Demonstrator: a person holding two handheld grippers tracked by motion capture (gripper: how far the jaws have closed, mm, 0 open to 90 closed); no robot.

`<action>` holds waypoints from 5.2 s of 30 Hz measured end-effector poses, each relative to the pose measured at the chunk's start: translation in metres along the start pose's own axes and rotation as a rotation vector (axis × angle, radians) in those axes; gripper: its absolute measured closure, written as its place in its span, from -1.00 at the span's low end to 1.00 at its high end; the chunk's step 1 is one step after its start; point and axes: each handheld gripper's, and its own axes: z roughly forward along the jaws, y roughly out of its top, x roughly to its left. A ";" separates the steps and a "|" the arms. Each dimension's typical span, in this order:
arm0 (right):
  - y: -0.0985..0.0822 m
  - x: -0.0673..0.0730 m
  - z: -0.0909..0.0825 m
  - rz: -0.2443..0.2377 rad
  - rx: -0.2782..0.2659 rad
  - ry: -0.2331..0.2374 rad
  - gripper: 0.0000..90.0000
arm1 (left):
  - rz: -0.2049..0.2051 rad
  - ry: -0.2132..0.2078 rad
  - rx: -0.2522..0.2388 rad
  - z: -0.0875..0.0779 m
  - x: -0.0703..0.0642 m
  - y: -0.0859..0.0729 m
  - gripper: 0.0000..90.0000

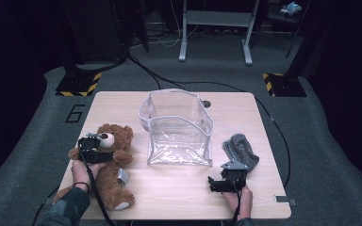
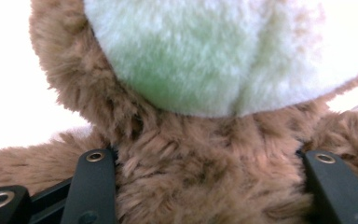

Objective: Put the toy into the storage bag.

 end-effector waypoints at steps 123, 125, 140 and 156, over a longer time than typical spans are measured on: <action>0.000 0.000 0.000 -0.003 -0.002 0.003 -0.95 | 0.137 -0.009 -0.532 -0.120 -0.139 0.258 0.01; 0.000 0.000 0.000 -0.005 -0.001 0.006 -0.95 | 0.149 -0.018 -0.532 -0.116 -0.148 0.260 0.01; 0.000 0.000 0.000 0.000 -0.006 0.006 -0.95 | 0.158 -0.089 -0.562 -0.078 -0.191 0.268 0.00; 0.000 0.000 0.000 -0.004 -0.008 0.004 -0.94 | 0.114 -0.140 -0.555 -0.035 -0.203 0.256 -0.02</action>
